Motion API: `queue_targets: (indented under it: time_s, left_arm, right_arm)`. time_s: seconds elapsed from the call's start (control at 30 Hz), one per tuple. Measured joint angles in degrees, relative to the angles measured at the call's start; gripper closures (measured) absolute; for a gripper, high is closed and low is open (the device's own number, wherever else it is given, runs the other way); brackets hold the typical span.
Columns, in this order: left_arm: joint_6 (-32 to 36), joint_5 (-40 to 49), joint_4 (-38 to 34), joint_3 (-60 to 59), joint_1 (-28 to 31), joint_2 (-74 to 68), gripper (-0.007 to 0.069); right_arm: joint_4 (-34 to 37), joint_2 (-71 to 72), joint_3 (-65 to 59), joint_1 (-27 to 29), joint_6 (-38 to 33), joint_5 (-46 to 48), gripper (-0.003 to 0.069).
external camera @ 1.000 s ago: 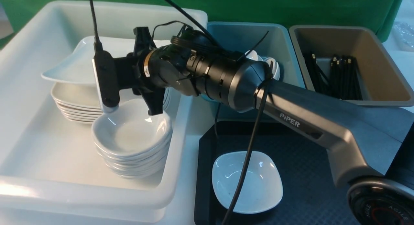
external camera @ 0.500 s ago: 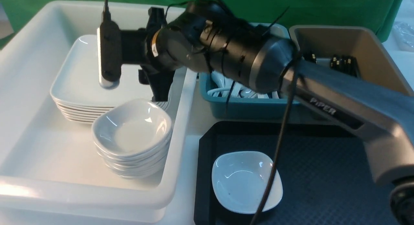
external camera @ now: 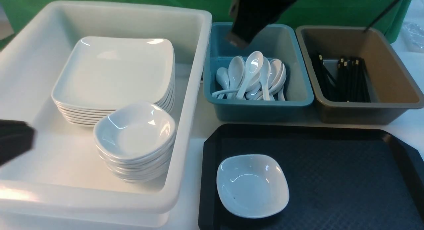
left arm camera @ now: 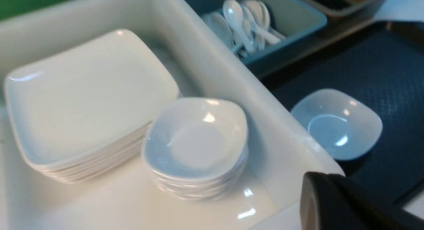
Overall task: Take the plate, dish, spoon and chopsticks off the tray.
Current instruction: Use the left arm to grab a small plate from the dinner plate
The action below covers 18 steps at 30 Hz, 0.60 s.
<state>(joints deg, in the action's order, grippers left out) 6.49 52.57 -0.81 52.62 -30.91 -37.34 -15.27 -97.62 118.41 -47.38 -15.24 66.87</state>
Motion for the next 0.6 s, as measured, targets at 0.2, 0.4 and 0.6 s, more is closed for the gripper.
queue_targets:
  time_s: [0.2, 0.4, 0.6]
  left_arm:
    - [7.0, -1.6, -8.0, 0.0, -2.8, -15.2, 0.0619]
    - [9.1, -3.6, -7.0, 2.2, -11.2, -30.3, 0.0619]
    - [12.8, -7.7, -2.1, 8.9, -22.7, -47.5, 0.0616]
  right_arm:
    - [-0.4, 16.1, -17.2, 1.1, 11.1, 0.0, 0.0636]
    - [-0.3, 36.7, -42.9, 1.3, 21.2, 0.0, 0.0627]
    - [-0.2, 53.5, -61.2, 1.3, 29.2, 0.0, 0.0623]
